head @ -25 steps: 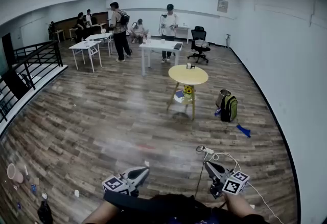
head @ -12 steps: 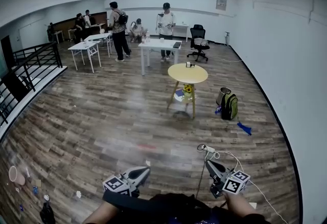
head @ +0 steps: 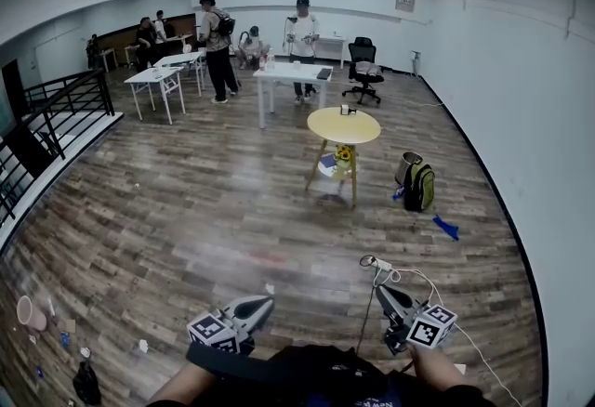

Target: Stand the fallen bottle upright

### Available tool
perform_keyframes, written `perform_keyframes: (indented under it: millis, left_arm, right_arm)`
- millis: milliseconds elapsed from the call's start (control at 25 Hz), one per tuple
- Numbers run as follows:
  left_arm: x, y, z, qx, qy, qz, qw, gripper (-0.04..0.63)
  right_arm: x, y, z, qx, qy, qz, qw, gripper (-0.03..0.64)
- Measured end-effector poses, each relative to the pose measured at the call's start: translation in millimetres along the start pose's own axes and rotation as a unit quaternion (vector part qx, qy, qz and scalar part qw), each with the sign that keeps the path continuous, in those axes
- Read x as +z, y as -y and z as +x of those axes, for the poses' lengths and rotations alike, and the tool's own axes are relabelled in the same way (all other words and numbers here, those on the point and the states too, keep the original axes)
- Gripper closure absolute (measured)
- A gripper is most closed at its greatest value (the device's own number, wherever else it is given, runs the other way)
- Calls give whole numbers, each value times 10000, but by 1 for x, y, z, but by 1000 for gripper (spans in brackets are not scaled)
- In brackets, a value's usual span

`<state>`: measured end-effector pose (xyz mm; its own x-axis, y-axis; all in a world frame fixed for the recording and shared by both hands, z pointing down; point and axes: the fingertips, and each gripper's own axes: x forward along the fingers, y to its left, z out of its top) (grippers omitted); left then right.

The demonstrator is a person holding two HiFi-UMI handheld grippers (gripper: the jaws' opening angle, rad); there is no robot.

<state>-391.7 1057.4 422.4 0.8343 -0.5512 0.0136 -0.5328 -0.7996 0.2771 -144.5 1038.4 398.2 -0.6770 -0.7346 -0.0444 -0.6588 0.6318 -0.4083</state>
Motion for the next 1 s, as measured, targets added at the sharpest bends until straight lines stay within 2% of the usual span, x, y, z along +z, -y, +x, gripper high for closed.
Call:
perform_keyframes:
  millis: [280,440,560,640,800,1000]
  left_arm:
    - [4,-8,-1,-68,54,-21,10000,584]
    - [9,-20,-7,-210,246,-268,9991,586]
    - [13,-39,-16,-294,449,-441,9976,587]
    - [19,-49,-23,-286,385,-479,9977,586]
    - [27,-82,-44,-284,320,-336,9985,586]
    - [38,-130,-72,-348,349,-380,9981,586]
  right_arm:
    - [-1,0,11,36,-43,4,10000,626]
    - [0,1,23,8,-82,8,10000,625]
    - [1,-2,39,-26,-78,-49,10000,626]
    - [3,-5,52,-58,-53,-118,9999,626]
    - [10,-14,90,-160,33,-313,9994,626]
    - [18,-29,136,-341,141,-516,9980,626]
